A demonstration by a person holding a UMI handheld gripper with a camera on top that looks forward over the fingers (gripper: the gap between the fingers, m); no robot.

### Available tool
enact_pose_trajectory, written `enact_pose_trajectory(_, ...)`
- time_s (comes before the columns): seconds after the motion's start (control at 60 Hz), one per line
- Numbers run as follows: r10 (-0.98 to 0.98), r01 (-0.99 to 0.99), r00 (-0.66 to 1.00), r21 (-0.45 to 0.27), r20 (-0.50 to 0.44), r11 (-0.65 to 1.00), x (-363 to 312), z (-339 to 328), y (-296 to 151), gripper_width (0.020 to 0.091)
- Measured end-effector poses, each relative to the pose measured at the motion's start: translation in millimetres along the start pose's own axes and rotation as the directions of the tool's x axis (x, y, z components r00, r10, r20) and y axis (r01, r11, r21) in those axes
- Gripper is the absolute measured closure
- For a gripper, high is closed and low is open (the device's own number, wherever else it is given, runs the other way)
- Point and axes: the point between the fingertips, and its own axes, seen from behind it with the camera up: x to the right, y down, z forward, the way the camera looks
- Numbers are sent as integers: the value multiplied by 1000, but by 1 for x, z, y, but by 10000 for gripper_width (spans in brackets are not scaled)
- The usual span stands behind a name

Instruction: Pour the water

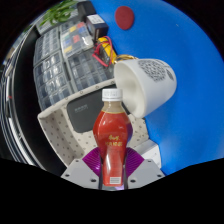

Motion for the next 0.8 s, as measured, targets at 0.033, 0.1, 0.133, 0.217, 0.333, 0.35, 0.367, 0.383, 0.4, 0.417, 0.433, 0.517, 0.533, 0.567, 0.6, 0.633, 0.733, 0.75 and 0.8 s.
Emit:
enact_pose_trajectory(0.033,28,-28,1000,-1,3,1000,0,1,-1,820)
enact_pose_trajectory(0.1,63,-63,998,-4,-5,998,2,2,-2,820)
enact_pose_trajectory(0.133,62,-62,998,-8,-7,998,2,2,-1,821)
enact_pose_trajectory(0.217,56,-57,998,-14,-11,998,2,1,0,821)
enact_pose_trajectory(0.333,-59,58,998,-21,-19,998,-5,-5,0,819)
enact_pose_trajectory(0.35,-89,89,996,-26,-19,996,-8,-6,1,820)
enact_pose_trajectory(0.367,-126,125,992,-32,-20,992,-11,-7,2,819)
enact_pose_trajectory(0.383,-166,166,986,-38,-21,985,-14,-9,3,821)
enact_pose_trajectory(0.4,-211,209,977,-43,-24,977,-17,-11,3,821)
enact_pose_trajectory(0.417,-255,253,967,-47,-25,966,-21,-12,3,820)
enact_pose_trajectory(0.433,-299,298,954,-53,-23,953,-26,-14,3,821)
enact_pose_trajectory(0.517,-534,534,846,-48,13,844,-60,-20,-3,816)
enact_pose_trajectory(0.533,-581,581,814,-37,14,813,-67,-23,-5,817)
enact_pose_trajectory(0.567,-661,661,750,-41,11,749,-85,-28,-7,817)
enact_pose_trajectory(0.6,-739,739,674,-26,17,673,-102,-32,-13,817)
enact_pose_trajectory(0.633,-806,806,592,-9,17,592,-117,-34,-20,816)
enact_pose_trajectory(0.733,-943,941,333,70,-12,331,-155,-42,-56,817)
enact_pose_trajectory(0.75,-954,954,297,60,-41,295,-163,-44,-58,818)
enact_pose_trajectory(0.8,-980,983,177,74,-92,171,-174,-48,-80,818)
